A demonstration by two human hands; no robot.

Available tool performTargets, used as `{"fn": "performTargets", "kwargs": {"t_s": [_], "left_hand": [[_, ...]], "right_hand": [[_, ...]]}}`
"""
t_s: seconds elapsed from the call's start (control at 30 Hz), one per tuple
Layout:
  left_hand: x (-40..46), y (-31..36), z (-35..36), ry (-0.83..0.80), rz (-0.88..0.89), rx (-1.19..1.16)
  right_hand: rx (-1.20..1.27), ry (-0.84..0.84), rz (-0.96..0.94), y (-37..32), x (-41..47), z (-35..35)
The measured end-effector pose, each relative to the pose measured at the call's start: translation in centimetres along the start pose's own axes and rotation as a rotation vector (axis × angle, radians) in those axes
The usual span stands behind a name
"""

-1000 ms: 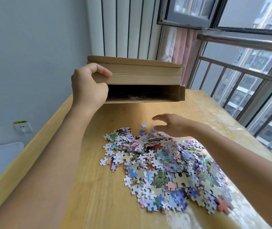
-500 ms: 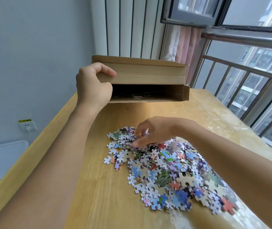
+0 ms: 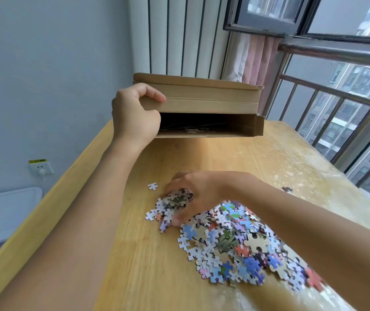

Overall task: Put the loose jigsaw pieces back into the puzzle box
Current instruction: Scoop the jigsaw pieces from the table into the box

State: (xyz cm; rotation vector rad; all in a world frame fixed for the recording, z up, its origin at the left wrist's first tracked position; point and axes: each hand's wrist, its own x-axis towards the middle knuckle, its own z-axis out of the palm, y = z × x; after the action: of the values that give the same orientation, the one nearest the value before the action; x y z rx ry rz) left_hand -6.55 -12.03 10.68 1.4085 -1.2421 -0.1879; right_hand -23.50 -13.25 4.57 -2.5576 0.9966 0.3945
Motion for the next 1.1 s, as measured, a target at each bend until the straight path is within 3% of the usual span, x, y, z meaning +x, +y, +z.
{"fn": "performTargets", "kwargs": {"t_s": [0.23, 0.4, 0.5, 0.73, 1.1], "left_hand": [[-0.3, 0.4, 0.1, -0.004, 0.012, 0.009], [-0.5, 0.5, 0.0, -0.014, 0.005, 0.012], [-0.5, 0.6, 0.2, -0.021, -0.001, 0.022], [-0.6, 0.7, 0.2, -0.004, 0.014, 0.026], [-0.6, 0.6, 0.3, -0.01, 0.008, 0.011]], "right_hand": [[0.055, 0.03, -0.032, 0.5, -5.4, -0.5], [-0.107, -0.05, 0.226, 3.7, -8.1, -1.4], [-0.104, -0.082, 0.246, 4.9, -8.3, -0.2], [-0.057, 0.183, 0.197, 5.8, -8.2, 0.3], [-0.068, 0.346, 0.152, 6.6, -8.4, 0.7]]}}
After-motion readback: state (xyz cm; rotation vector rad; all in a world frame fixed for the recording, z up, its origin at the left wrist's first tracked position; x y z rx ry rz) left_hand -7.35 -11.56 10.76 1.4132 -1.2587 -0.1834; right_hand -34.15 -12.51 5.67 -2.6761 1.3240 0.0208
